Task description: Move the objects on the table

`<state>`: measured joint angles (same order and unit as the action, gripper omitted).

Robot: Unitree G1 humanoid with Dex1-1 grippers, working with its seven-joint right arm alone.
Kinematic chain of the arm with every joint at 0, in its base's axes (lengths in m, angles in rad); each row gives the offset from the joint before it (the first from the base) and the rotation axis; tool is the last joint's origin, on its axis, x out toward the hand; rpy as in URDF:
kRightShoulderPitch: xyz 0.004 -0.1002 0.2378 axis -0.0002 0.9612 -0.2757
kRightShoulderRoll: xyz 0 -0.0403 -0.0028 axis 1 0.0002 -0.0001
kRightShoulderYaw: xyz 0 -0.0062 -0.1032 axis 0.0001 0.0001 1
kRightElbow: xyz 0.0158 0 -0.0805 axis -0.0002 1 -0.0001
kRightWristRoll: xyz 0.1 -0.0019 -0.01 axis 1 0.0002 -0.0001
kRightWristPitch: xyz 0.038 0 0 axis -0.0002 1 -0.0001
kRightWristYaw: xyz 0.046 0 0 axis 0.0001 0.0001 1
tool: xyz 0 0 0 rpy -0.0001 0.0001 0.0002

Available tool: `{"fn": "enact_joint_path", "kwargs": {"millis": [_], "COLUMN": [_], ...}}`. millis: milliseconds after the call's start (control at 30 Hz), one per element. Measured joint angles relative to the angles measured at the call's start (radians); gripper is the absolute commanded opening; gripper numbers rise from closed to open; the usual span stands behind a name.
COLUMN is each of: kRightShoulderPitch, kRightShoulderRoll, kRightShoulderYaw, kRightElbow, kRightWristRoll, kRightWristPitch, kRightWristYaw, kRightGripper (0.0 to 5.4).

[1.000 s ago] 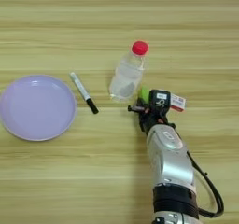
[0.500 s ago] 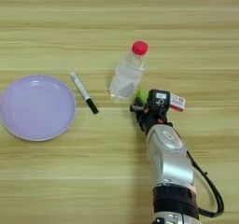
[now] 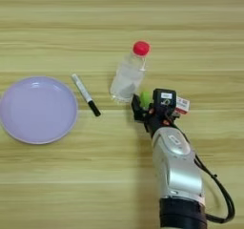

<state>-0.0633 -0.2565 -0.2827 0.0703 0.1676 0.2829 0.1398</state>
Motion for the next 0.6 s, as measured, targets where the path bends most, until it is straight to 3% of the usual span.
{"fn": "enact_joint_path", "kwargs": {"millis": [333,600], "kRightShoulderPitch": [0.089,0.084], "kRightShoulderRoll": [0.044,0.081], "kRightShoulderYaw": [0.042,0.078], "kRightElbow": [-0.179,-0.202], "kRightWristRoll": [0.007,0.003], "kRightWristPitch": [0.063,0.051], "kRightWristYaw": [0.002,-0.003], "kRightGripper": [5.37,5.39]}}
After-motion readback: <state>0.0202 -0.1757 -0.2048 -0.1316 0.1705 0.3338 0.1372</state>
